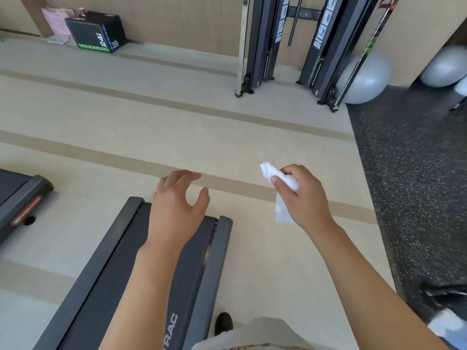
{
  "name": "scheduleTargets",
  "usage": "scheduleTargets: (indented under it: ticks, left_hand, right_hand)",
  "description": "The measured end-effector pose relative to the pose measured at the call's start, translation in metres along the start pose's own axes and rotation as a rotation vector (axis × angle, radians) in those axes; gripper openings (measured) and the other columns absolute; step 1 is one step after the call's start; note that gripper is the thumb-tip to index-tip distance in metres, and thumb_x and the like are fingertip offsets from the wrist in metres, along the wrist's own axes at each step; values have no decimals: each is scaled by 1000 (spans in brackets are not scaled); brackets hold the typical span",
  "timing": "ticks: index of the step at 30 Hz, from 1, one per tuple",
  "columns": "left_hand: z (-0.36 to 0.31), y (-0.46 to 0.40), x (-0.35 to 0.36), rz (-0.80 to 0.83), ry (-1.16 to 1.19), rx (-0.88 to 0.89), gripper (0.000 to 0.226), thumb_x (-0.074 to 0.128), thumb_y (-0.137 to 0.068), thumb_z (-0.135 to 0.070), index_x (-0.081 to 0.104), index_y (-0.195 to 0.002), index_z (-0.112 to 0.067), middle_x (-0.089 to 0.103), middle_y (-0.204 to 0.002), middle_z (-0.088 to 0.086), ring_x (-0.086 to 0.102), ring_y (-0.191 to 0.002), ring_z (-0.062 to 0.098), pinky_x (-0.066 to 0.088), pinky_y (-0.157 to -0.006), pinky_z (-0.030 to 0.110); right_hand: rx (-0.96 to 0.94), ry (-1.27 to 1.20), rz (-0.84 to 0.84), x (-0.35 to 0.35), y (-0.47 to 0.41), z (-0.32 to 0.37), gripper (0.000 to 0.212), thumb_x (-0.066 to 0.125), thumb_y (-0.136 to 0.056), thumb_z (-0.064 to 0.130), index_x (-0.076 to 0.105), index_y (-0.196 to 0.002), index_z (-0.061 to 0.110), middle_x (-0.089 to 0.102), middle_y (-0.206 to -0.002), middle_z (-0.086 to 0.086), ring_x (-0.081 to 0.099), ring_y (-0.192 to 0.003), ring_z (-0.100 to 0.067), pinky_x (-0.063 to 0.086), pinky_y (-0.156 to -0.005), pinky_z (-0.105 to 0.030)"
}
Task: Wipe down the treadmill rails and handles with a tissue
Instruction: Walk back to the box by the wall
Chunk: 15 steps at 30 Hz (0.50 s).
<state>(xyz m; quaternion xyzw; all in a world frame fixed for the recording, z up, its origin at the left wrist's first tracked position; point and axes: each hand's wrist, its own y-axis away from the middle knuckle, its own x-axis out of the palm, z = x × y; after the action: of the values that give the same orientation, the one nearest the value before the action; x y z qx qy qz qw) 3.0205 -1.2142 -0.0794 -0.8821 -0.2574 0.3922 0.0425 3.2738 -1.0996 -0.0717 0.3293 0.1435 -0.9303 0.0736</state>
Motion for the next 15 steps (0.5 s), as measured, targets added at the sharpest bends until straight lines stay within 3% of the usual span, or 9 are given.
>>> scheduleTargets:
  ticks: [8,15]
  left_hand:
    - [8,-38,15,-33,9,-38,33,66,-98,-30,69,-130,-24,62,-133,-11,49,-125,15,50,-100,41]
    - [-12,-89,65,-30,-8,-26,33,68,-98,-28,69,-130,-23,62,-133,-11,50,-126,16,48,-101,38]
  right_hand:
    - [-19,1,11,9,-47,-8,12,66,-102,38,63,-100,26,65,-99,11,62,-91,-11,52,-79,-39]
    - [-6,-25,3,-7,-109,-48,12,66,-102,39,64,-100,27,65,-99,12,61,-91,-6,50,-77,-31]
